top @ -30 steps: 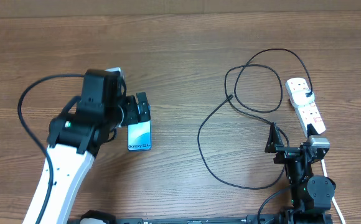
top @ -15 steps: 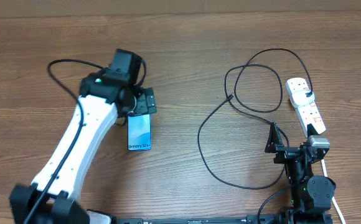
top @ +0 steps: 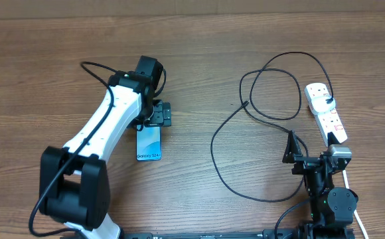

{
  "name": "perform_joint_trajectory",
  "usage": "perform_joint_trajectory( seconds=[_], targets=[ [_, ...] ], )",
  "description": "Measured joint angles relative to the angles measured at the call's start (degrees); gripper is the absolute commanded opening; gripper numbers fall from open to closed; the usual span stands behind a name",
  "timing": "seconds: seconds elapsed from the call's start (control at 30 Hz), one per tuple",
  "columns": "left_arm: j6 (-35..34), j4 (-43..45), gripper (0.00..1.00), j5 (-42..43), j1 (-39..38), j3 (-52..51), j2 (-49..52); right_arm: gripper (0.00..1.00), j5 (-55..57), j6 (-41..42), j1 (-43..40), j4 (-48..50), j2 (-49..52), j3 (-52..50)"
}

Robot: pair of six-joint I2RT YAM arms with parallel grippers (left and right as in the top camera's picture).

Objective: Plug charger to phone and switch on socket
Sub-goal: 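Lower the left gripper and close it on the phone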

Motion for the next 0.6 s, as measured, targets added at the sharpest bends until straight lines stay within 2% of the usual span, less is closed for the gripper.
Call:
perform_joint_trajectory(
  seconds=[0.6],
  targets=[
    [1.9,-0.3,0.99,0.4,0.1,0.0,3.0,1.00,0.0,0.0,0.0,0.0,0.0,0.0]
  ],
)
